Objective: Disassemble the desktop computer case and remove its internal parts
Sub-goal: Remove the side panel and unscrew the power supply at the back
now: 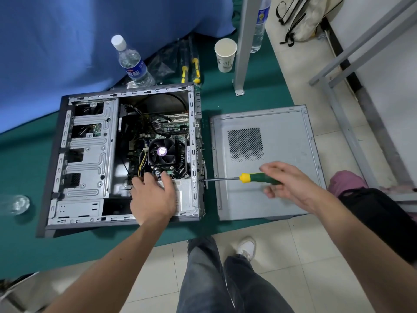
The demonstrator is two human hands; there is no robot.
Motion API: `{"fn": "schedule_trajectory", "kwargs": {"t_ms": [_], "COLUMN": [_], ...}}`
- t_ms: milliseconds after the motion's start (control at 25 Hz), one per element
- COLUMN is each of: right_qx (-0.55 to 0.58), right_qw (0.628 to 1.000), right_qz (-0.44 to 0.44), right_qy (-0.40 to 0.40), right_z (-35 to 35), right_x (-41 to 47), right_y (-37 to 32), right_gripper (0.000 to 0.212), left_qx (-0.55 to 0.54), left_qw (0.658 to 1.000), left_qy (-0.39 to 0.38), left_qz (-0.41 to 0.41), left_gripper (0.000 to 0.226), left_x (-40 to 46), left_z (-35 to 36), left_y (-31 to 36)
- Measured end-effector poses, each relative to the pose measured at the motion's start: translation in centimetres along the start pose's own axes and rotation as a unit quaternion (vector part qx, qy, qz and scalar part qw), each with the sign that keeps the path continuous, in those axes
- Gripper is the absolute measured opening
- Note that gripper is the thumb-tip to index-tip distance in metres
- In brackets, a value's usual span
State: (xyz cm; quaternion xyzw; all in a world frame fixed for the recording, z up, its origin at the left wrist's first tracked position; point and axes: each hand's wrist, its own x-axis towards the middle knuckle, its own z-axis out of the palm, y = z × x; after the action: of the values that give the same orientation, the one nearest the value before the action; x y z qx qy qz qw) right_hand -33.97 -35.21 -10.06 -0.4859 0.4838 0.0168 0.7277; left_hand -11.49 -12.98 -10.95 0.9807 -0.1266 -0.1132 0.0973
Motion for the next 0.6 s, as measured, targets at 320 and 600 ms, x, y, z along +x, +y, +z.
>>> {"fn": "schedule_trajectory", "kwargs": {"t_ms": [320, 600], "right_qx": [0.116, -0.166], "right_qw": [0.991, 0.983], "right_qz": [-0.054, -0.051], "right_qy": [-0.032, 0.065], "right_z": [-0.3, 0.4], "right_x": [-0.2, -0.2], "right_y": [-0.9, -1.5], "right_gripper": [0.029, 0.023], "left_qx": [-0.003, -0.003], "left_qw": [1.000, 1.000], "left_qy": [-0.002, -0.001], "left_qz": [0.002, 0.005], "left_gripper": [0.054, 0.053], "left_x": [0.0, 0.1], "left_z": [0.0, 0.0], "left_y": [0.0, -0.1]}}
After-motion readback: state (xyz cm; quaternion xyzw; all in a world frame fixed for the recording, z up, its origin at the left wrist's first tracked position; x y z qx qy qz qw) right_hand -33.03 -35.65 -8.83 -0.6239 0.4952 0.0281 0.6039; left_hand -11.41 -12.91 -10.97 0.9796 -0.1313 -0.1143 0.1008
